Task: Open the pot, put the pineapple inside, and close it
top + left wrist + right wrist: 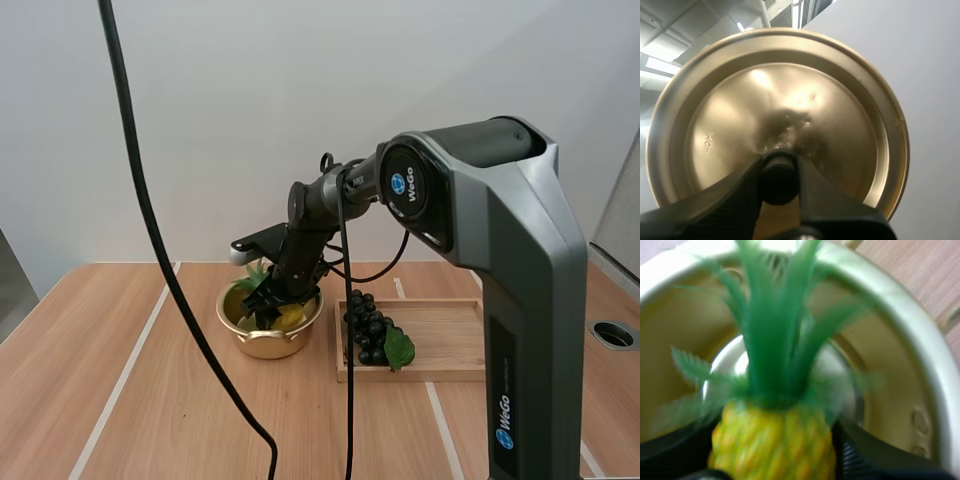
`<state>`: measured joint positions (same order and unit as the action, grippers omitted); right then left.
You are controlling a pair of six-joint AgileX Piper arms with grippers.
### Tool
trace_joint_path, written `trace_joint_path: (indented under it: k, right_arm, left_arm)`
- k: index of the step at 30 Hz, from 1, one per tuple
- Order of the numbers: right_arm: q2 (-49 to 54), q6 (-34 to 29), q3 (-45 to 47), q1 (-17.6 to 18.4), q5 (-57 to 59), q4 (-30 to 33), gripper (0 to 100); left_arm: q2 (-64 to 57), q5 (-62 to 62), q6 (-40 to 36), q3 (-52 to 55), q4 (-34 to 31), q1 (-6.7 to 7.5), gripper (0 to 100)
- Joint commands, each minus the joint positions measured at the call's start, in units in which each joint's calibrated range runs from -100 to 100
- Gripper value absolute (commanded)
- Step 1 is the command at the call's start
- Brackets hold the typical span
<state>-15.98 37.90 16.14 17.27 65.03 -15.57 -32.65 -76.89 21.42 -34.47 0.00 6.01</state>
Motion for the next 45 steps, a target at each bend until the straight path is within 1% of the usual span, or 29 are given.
trace_joint_path:
  k: [1,4,9,16,19,26,33,36,42,45]
  right_arm:
    - [-0.9,0.3,0.8,-0.6,4.0,5.0,100]
    - [-0.9,0.3,0.8,-0.6,5.7,6.3,100]
    - [-0.8,0.3,0.8,-0.6,6.2,6.3,100]
    - [0.8,0.2,-2.1,-0.6,5.6,6.2,100]
    - [2.3,0.2,-4.7,-0.6,7.2,6.2,100]
    - [7.0,-2.1,-12.3,-0.6,15.5,5.6,100]
    - [14.0,-2.5,-20.6,-0.6,22.5,6.4,100]
    - [17.7,-5.8,-23.8,-0.6,22.9,10.6,100]
    - [25.3,-18.8,-31.6,-0.7,24.7,27.3,100]
    - [28.9,-22.2,-34.5,-1.9,25.5,33.7,100]
  left_arm:
    - [0.2,1.4,-0.7,-0.3,-0.4,0.02,0]
    - [0.2,1.4,-0.7,-0.3,-0.7,0.02,0]
    - [0.2,1.4,-0.7,-0.3,-0.7,0.02,0]
    - [0.2,1.4,-0.7,-0.3,-0.7,0.02,0]
    - [0.2,1.4,-0.7,-0.3,-0.7,0.02,0]
    - [0.2,1.4,-0.7,-0.3,-0.9,0.02,0]
    - [0.2,-0.7,-0.7,-0.3,-1.2,0.02,0]
    - [0.2,-0.9,-0.7,-0.3,-1.4,0.02,0]
    - [0.2,-0.9,-0.7,-0.3,-1.4,0.02,0]
    - [0.2,-0.9,-0.7,-0.3,-1.4,0.02,0]
